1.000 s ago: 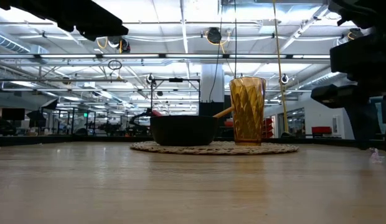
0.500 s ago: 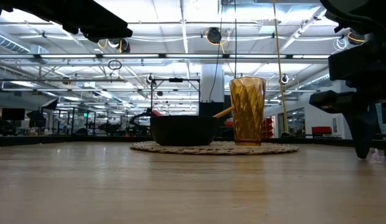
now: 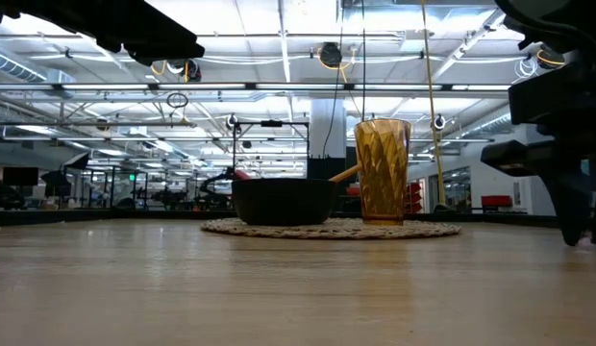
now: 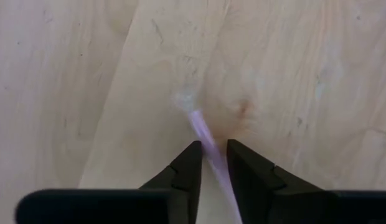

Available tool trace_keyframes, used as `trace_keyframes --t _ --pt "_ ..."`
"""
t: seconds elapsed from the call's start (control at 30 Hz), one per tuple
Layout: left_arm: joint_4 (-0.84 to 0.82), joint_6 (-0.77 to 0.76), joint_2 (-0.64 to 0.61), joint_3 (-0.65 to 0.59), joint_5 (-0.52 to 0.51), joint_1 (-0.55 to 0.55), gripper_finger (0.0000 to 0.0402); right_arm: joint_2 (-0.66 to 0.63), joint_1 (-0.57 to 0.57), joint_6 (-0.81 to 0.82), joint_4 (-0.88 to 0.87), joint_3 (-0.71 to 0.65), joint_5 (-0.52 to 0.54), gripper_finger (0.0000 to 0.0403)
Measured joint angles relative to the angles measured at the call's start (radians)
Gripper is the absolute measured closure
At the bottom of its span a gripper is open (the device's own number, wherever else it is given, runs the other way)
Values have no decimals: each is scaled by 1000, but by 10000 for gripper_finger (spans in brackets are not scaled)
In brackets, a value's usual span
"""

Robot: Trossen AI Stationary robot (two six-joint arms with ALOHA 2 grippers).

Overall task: Pick & Place Utensil
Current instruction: Put the pink straw into the brown cup on the brown mat

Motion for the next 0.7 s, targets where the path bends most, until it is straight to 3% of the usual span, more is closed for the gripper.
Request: trace_keyframes --t 0.27,0.7 --pt "-2 0 0 0 0 0 215 1 0 28 1 0 0 376" --pt "-3 6 0 0 1 0 215 -20 -7 35 88 -5 38 391"
